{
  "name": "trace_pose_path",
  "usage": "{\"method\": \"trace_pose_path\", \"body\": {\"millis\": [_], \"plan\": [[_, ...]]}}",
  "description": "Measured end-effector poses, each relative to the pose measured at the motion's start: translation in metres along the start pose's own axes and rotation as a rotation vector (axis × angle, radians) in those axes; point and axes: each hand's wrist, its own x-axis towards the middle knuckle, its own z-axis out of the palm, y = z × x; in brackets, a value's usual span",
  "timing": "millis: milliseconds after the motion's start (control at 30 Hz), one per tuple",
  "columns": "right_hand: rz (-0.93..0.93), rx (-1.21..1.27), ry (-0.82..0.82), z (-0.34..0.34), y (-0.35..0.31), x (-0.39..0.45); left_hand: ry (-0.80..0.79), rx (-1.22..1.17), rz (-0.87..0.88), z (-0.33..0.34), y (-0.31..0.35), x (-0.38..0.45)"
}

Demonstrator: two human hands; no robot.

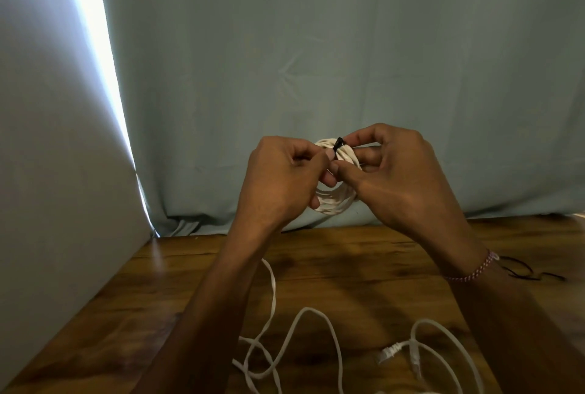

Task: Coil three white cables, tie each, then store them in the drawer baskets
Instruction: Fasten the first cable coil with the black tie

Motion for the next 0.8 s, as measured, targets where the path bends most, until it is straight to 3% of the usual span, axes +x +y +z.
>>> {"method": "trace_pose_path", "body": {"millis": [133,267,800], "plan": [[0.022,0.054,-0.026,-0.002,-0.002,0.001,-0.005,-0.034,0.053,0.001,-0.001,0.001],[0.015,0.064,-0.024,0.000,0.000,0.001,0.064,0.092,0.138,0.006,-0.004,0.004],[-0.037,0.121,0.097,0.010,0.002,-0.002,0.229,0.089,0.122,0.020,-0.011,0.005]]}}
